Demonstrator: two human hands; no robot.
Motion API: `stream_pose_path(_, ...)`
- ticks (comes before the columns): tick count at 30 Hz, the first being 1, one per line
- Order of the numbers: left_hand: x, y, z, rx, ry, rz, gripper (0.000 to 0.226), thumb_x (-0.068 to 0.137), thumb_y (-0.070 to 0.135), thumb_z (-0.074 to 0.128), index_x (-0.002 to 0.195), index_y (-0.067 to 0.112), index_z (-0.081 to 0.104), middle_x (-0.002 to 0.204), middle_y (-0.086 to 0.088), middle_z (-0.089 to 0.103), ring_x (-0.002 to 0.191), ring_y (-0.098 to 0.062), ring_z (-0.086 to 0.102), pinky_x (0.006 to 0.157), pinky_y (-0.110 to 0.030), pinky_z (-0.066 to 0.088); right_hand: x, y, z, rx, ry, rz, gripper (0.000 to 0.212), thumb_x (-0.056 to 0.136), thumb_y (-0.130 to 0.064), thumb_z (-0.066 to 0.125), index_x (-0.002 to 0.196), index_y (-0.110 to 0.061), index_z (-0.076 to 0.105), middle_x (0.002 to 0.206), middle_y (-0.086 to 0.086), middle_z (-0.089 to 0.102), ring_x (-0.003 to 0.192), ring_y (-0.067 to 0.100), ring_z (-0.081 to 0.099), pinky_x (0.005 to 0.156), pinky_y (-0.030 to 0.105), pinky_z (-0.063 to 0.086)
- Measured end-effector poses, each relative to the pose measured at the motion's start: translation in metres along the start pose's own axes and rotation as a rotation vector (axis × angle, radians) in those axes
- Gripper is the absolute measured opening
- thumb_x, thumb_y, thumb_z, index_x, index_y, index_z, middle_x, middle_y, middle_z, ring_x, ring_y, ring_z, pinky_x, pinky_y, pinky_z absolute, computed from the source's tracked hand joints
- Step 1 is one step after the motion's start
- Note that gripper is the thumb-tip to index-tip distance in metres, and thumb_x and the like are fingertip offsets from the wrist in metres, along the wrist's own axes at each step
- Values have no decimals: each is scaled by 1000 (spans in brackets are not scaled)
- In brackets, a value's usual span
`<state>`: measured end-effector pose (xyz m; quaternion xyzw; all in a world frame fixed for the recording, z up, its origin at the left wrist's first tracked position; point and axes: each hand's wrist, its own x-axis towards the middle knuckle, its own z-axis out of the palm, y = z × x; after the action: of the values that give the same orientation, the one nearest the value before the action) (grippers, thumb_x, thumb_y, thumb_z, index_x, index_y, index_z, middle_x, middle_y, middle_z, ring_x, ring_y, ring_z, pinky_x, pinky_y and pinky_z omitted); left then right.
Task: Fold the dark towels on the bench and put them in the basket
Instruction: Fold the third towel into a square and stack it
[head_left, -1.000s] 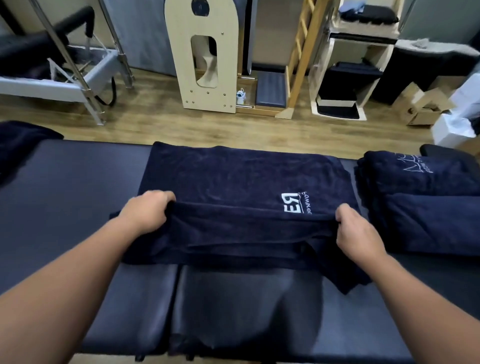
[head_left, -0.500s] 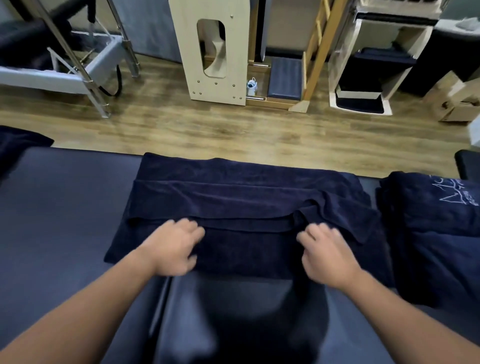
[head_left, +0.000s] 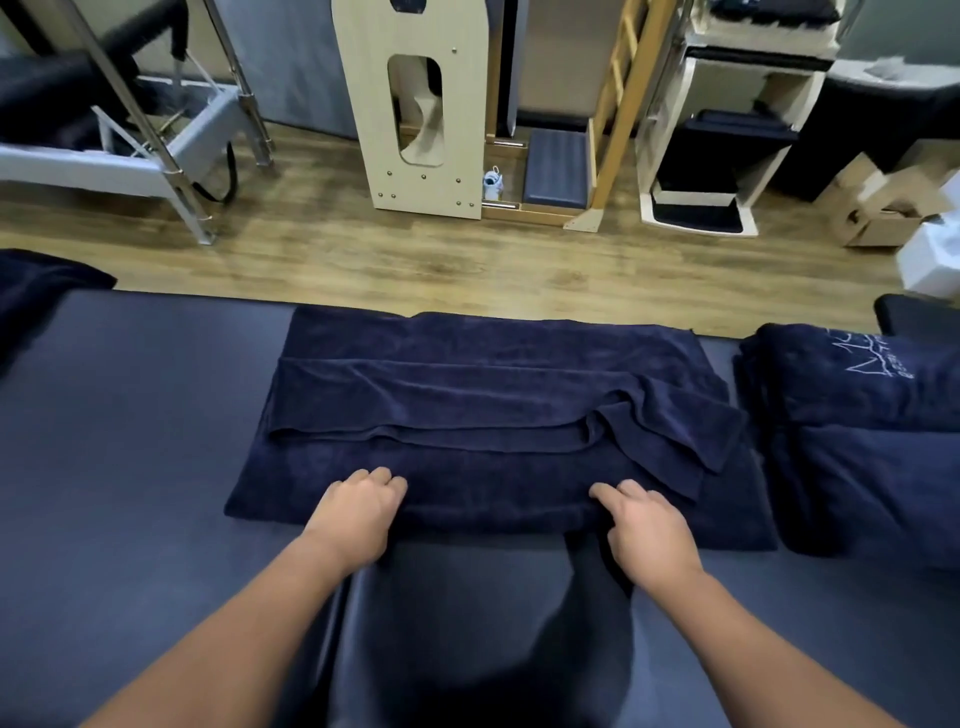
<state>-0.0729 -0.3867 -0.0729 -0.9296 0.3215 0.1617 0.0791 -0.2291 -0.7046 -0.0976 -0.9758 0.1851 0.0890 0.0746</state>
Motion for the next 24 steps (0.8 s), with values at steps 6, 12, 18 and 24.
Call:
stream_pose_path(6, -43, 3, 23, -34, 12, -7, 39, 81, 3, 50, 115, 21, 52, 112, 3, 53, 101, -22, 54, 74, -30, 41, -47, -11, 9, -42, -13, 19, 62, 80, -2, 58, 134, -34, 56, 96, -5, 57, 74, 18, 41, 63, 26, 36)
stream_pose_path(12, -86, 7, 35, -51, -19, -3, 37, 81, 2, 51, 112, 21, 52, 111, 3, 53, 99, -21, 54, 73, -29, 38, -97, -23, 11, -66, -69, 32, 62, 86, -9, 52, 140, -38, 46, 109, -10, 54, 85, 16, 45, 68, 25, 34)
stream_pose_path(18, -120, 12, 41, -99, -107, 27, 30, 76, 10, 53, 105, 20, 54, 107, 1, 57, 84, -19, 47, 71, -29, 40, -135, -29, 16, -72, -97, 34, 58, 82, -15, 52, 134, -39, 49, 111, -11, 55, 97, 18, 55, 69, 26, 40)
stream_pose_path(24, -115, 8, 22, -507, -60, -221, 40, 86, 19, 51, 122, 25, 35, 89, 0, 57, 78, -26, 56, 70, -37, 44, -126, -29, 1, 163, -66, 138, 44, 86, -36, 56, 127, -31, 46, 99, -9, 60, 89, 22, 64, 71, 35, 49)
